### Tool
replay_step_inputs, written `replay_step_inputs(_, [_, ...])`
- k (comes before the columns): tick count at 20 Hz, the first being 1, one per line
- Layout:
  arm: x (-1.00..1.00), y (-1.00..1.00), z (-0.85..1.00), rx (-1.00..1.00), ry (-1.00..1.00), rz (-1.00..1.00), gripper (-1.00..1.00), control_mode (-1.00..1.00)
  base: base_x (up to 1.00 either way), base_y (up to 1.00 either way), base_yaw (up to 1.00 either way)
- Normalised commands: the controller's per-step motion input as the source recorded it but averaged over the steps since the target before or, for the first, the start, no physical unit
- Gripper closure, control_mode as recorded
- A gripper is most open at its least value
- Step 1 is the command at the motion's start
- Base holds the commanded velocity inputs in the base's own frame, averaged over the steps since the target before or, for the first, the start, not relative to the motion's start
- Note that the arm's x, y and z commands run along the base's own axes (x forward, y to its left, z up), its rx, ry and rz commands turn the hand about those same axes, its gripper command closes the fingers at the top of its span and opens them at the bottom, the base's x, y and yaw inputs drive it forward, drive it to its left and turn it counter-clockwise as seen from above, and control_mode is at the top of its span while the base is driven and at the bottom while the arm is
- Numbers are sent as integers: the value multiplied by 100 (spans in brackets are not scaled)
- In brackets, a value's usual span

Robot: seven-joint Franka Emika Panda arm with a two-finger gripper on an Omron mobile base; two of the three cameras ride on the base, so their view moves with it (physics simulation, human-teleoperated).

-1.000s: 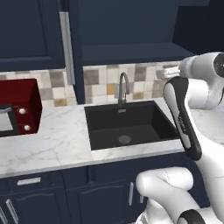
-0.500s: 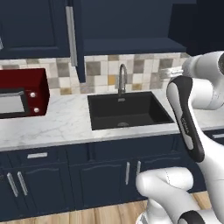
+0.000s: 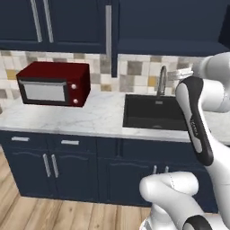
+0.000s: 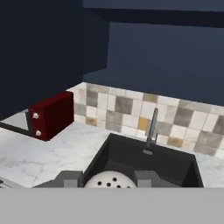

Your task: Retrieve the shaker from the cabinet and place it next the steak on a plate on the dining table.

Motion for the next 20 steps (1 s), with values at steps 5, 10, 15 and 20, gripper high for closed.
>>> replay_step_inputs(5, [0, 0, 0, 0, 0, 0, 100, 100, -18, -7, 57])
replay_step_inputs(10, [0, 0, 0, 0, 0, 0, 100, 100, -26, -4, 59])
replay_step_inputs(15, [0, 0, 0, 0, 0, 0, 100, 100, -25, -1, 64])
replay_step_inputs(20, [0, 0, 0, 0, 0, 0, 100, 100, -19, 0, 64])
